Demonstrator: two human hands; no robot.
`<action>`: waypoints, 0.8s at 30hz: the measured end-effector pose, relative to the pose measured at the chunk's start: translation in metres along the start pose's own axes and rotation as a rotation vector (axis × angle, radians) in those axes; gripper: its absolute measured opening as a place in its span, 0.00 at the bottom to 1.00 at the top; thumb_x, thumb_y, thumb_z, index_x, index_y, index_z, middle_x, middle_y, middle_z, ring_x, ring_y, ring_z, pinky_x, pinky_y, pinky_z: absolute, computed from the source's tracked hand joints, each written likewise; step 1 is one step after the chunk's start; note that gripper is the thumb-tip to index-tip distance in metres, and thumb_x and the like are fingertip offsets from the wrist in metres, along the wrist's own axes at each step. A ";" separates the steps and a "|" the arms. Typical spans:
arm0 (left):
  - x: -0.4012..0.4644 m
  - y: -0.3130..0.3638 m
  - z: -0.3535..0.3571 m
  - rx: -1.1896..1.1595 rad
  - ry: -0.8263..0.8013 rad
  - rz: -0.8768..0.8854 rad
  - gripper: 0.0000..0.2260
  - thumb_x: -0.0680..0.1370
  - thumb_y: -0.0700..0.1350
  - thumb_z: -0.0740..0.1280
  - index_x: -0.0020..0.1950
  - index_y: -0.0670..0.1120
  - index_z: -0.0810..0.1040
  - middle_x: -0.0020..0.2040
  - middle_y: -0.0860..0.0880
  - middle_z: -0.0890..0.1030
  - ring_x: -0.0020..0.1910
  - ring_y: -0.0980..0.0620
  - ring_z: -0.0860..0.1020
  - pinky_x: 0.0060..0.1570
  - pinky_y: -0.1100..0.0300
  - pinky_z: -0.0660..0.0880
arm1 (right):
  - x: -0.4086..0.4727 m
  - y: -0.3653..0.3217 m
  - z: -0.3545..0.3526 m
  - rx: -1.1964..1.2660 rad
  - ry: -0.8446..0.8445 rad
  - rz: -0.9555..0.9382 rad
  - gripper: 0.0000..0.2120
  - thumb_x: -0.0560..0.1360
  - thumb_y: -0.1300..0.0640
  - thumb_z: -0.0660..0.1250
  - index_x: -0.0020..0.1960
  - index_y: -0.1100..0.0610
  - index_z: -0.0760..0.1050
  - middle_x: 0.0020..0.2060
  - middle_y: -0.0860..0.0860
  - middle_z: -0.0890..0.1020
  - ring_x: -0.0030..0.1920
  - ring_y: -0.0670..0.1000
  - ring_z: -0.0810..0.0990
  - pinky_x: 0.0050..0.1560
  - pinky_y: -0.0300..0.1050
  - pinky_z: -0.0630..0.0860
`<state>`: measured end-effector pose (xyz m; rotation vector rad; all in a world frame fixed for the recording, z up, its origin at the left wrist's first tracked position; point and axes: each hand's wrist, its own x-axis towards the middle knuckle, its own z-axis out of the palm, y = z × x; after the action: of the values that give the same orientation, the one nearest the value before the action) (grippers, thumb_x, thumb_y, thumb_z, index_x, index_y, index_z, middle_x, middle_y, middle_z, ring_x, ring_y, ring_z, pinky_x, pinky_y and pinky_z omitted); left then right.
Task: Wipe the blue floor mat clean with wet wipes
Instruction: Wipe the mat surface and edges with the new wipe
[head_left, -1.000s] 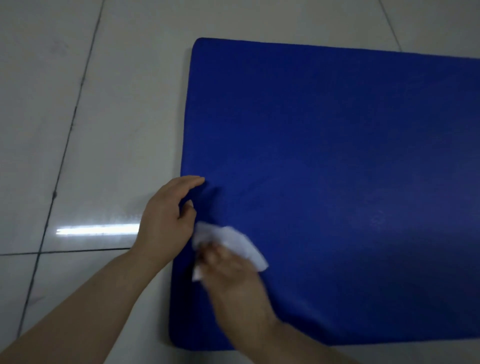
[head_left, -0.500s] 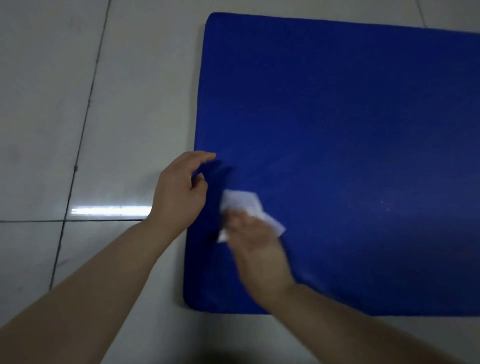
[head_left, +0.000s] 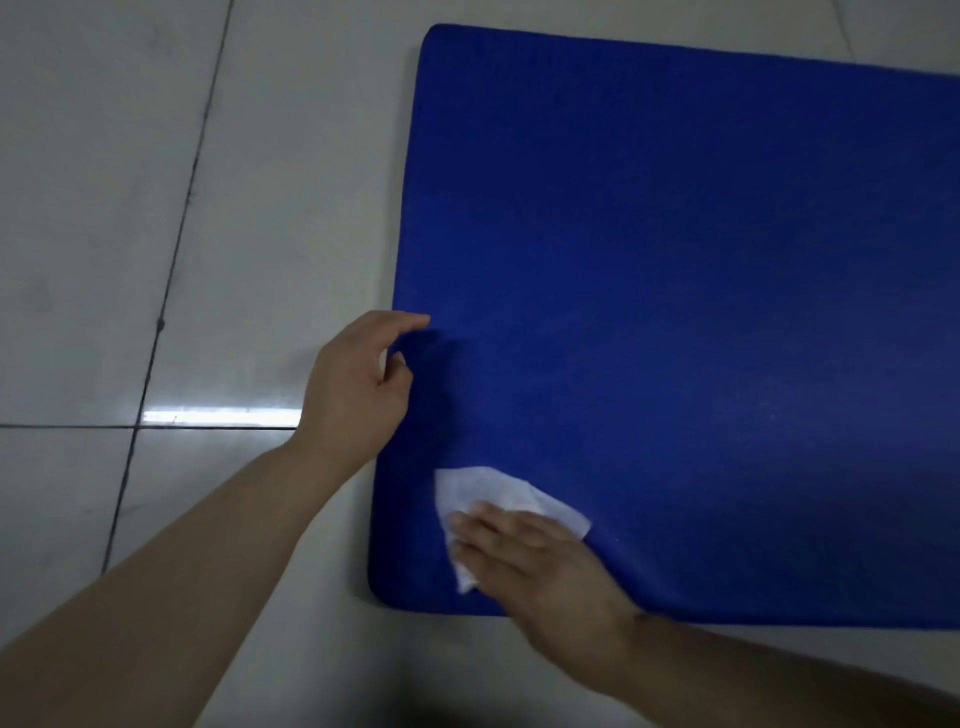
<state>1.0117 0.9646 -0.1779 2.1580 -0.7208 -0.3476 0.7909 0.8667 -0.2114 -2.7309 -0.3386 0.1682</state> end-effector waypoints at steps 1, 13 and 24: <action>0.001 0.003 0.001 0.010 -0.009 0.005 0.19 0.76 0.29 0.60 0.62 0.45 0.78 0.58 0.54 0.77 0.57 0.61 0.73 0.59 0.79 0.62 | 0.012 -0.013 0.008 0.059 0.014 -0.005 0.20 0.75 0.59 0.56 0.65 0.53 0.72 0.67 0.49 0.74 0.70 0.49 0.66 0.72 0.41 0.57; -0.005 0.012 0.005 0.064 -0.077 0.028 0.18 0.77 0.31 0.60 0.63 0.45 0.78 0.58 0.57 0.75 0.57 0.61 0.72 0.59 0.79 0.62 | -0.018 0.050 -0.014 -0.232 -0.188 -0.502 0.20 0.78 0.55 0.56 0.68 0.53 0.72 0.70 0.50 0.71 0.72 0.48 0.61 0.74 0.43 0.53; -0.001 0.019 0.017 0.089 -0.116 0.094 0.18 0.75 0.32 0.60 0.62 0.44 0.79 0.55 0.57 0.75 0.56 0.58 0.73 0.59 0.79 0.62 | 0.043 0.004 0.001 0.135 -0.209 -0.385 0.21 0.73 0.67 0.69 0.65 0.66 0.73 0.67 0.61 0.73 0.71 0.58 0.67 0.75 0.45 0.47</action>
<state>0.9963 0.9451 -0.1737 2.1924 -0.9149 -0.4004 0.8329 0.8744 -0.2169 -2.4637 -0.8678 0.3556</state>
